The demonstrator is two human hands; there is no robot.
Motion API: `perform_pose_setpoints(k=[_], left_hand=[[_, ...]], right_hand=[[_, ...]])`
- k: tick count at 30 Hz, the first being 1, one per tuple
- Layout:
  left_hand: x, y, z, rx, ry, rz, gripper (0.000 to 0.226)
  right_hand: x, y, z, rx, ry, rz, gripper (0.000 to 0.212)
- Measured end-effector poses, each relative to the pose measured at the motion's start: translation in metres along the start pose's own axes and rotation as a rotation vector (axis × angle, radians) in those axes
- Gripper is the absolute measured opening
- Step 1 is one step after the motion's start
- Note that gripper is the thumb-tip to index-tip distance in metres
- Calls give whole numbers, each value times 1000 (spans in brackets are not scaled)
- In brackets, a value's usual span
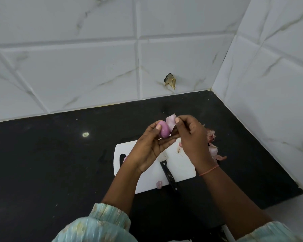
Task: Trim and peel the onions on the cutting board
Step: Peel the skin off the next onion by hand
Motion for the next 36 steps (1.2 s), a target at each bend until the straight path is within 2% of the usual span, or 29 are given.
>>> perform_pose_setpoints(k=[4,7,10,12,17,19,22,26,29,34,36], left_hand=[[-2,-5,-12,87,-210,8,55],[9,-11,-16,63,-260,112,55],[16,-13,-20,102,-137,162,48],[15,-12,-23,158,6,162,49],[10,-10,-30,301,369,167,55],[8,-8,-30,320,416,153,57],[2,-6,-33,335,417,161,50],[2,-6,-40,344,465,217,45],[7,-9,-46,340,458,248,43],[16,-14,-52,308,223,284,41],[15,-13,-53,320,199,290,41]], right_hand=[[-5,-1,1,-73,-47,-48,8],[-8,-2,8,-102,-31,-72,11],[-8,1,22,-211,-80,-67,13],[-7,5,36,-368,-172,-41,13],[-21,15,58,-785,-572,-49,18],[-21,16,62,-882,-682,-24,20],[-19,22,74,-984,-709,50,20],[-28,40,92,-1229,-911,171,19],[-23,40,102,-1267,-950,227,20],[-24,37,96,-1275,-936,136,24],[-27,34,88,-1256,-971,121,25]])
Point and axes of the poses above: each hand's wrist, its own y-axis away from the middle knuckle, its own x-axis out of the back of the hand, z = x × y, the point moved 10 cm from there along -y, towards the middle knuckle, and after that the axes turned 12 degrees about z, right-handed, at the moved point
